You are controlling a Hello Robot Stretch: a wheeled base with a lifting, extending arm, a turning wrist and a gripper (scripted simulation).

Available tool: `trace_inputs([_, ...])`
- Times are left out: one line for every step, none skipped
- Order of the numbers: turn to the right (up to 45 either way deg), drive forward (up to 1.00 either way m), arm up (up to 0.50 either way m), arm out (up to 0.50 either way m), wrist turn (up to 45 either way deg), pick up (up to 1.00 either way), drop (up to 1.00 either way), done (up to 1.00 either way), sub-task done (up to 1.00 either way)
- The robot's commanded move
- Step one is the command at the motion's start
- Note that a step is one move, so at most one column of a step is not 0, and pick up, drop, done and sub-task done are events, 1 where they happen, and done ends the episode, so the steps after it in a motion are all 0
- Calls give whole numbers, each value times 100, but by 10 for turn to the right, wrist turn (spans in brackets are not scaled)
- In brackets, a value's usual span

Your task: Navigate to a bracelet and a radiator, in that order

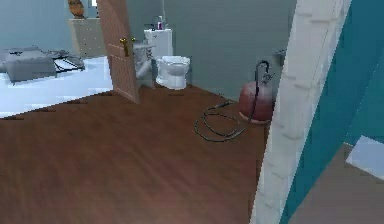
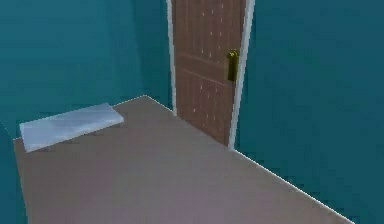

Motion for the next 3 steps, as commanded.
trace_inputs([-330,0,0,0,0,0,0,0,0])
trace_inputs([0,90,0,0,0,0,0,0,0])
trace_inputs([450,0,0,0,0,0,0,0,0])
